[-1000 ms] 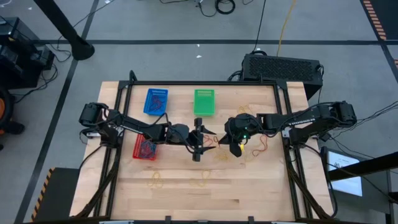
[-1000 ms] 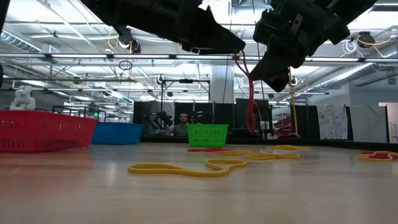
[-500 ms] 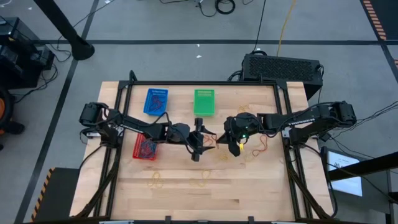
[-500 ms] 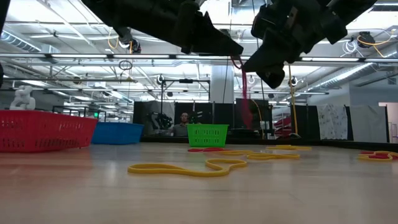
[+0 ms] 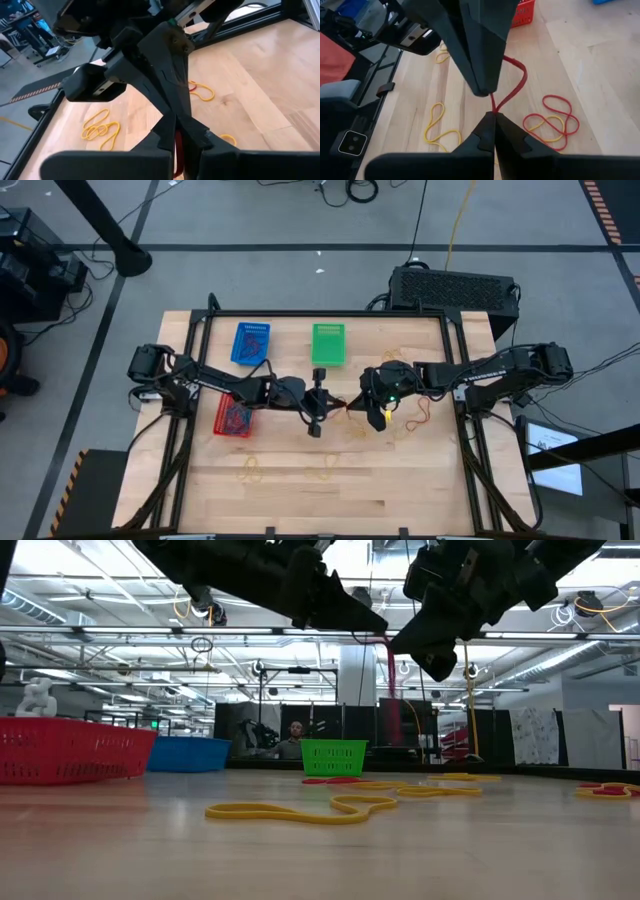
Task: Sort rubber bands into baskets
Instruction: Put the red rubber band into the blue basket
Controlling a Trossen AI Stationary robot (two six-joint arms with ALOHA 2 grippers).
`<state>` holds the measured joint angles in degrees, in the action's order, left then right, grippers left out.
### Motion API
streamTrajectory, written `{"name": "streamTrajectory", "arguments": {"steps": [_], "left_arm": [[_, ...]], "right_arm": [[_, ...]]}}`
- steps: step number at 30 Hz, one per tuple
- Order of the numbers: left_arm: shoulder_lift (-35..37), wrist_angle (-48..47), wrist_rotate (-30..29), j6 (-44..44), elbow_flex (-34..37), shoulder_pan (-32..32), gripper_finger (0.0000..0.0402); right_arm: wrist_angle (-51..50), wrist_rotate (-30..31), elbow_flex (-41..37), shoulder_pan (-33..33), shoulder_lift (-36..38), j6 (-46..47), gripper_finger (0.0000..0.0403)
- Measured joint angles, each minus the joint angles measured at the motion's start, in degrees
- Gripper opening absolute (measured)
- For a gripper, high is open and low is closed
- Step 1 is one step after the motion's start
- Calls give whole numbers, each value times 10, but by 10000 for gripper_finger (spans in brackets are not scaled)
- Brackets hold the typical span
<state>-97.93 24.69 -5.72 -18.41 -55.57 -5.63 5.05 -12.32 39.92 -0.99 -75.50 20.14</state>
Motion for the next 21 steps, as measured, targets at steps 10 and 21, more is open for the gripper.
{"name": "streamTrajectory", "arguments": {"steps": [10,21], "left_arm": [[0,-15,-12,1,0,-1,3],[80,-167,-120,1,1,19,1]], "right_arm": [[-1,0,0,-1,0,-19,2],[-6,43,0,-16,0,-87,79]]}}
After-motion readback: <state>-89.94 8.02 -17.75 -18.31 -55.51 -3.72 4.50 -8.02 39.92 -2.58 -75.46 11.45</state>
